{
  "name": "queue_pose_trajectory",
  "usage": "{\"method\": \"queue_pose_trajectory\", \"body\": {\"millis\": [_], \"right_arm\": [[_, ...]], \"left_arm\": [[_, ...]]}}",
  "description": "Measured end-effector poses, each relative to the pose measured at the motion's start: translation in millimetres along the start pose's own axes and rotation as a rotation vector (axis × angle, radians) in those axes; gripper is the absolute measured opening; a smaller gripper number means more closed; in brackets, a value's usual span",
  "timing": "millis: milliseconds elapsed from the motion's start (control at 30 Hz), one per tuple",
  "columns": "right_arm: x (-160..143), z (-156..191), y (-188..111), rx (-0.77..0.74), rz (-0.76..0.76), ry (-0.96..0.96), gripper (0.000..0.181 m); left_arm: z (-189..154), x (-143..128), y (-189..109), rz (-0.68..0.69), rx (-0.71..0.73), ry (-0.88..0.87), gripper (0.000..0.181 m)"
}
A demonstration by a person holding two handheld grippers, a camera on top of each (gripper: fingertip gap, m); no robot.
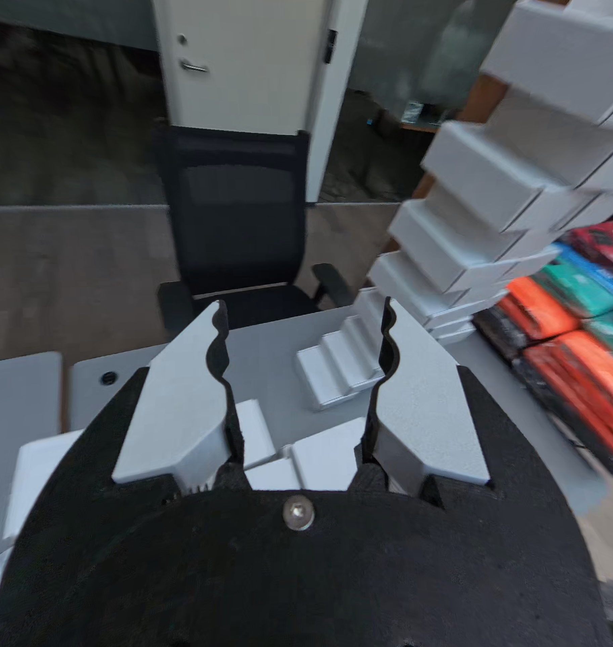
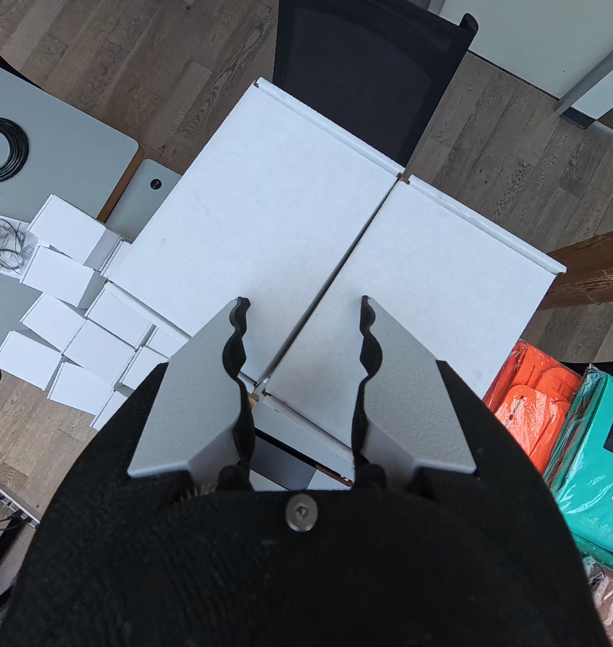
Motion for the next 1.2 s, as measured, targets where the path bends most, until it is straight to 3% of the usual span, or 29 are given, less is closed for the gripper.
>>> {"method": "queue_pose_trajectory", "body": {"millis": [133, 300, 400, 533, 633, 733, 833, 1000, 1067, 1200], "right_arm": [[-0.6, -3.1, -0.9, 0.008, 0.001, 0.009, 0.066], [0.3, -3.9, -0.2, 0.011, -0.01, 0.013, 0.066], [1.4, -1.9, 0.7, 0.007, -0.015, 0.011, 0.066], [1.1, 1.4, 1.0, -0.003, -0.021, 0.01, 0.066], [1.6, 2.7, 1.4, -0.006, -0.027, 0.013, 0.066], [2.1, 3.4, 2.0, -0.007, -0.033, 0.018, 0.066], [3.1, 3.7, 2.9, -0.006, -0.049, 0.021, 0.066], [1.2, 1.9, 1.4, -0.002, -0.047, 0.032, 0.066], [0.3, 0.4, 0.6, -0.002, -0.044, 0.038, 0.066], [1.1, -0.4, 1.3, -0.002, -0.052, 0.049, 0.066]], "left_arm": [[78.2, -153.5, -58.2, -0.008, 0.195, 0.014, 0.081], [148.5, -350.1, -132.2, 0.237, 0.46, -0.253, 0.097], [165.9, -435.4, -190.2, 0.262, 0.665, -0.404, 0.092], [172.2, -518.7, -254.1, 0.129, 0.872, -0.841, 0.123], [166.6, -546.8, -263.0, 0.018, 0.876, -1.092, 0.132], [164.8, -552.4, -256.8, 0.083, 0.929, -1.17, 0.151], [166.3, -546.2, -233.9, 0.146, 0.929, -1.243, 0.158], [168.1, -563.4, -201.5, 0.455, 0.956, -1.215, 0.154], [165.5, -564.6, -189.4, 0.442, 0.889, -1.253, 0.142], [162.9, -563.8, -188.2, 0.478, 0.823, -1.199, 0.141]]}}
Point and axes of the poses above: each gripper's, where its closed fingertips meet, y out along the fingers, x out of its top, z = x × y across the jaws, the point moved 3 cm from there along -y, back along the fingers, and after that the axes turned 4 degrees about y, right-handed, at the moved point
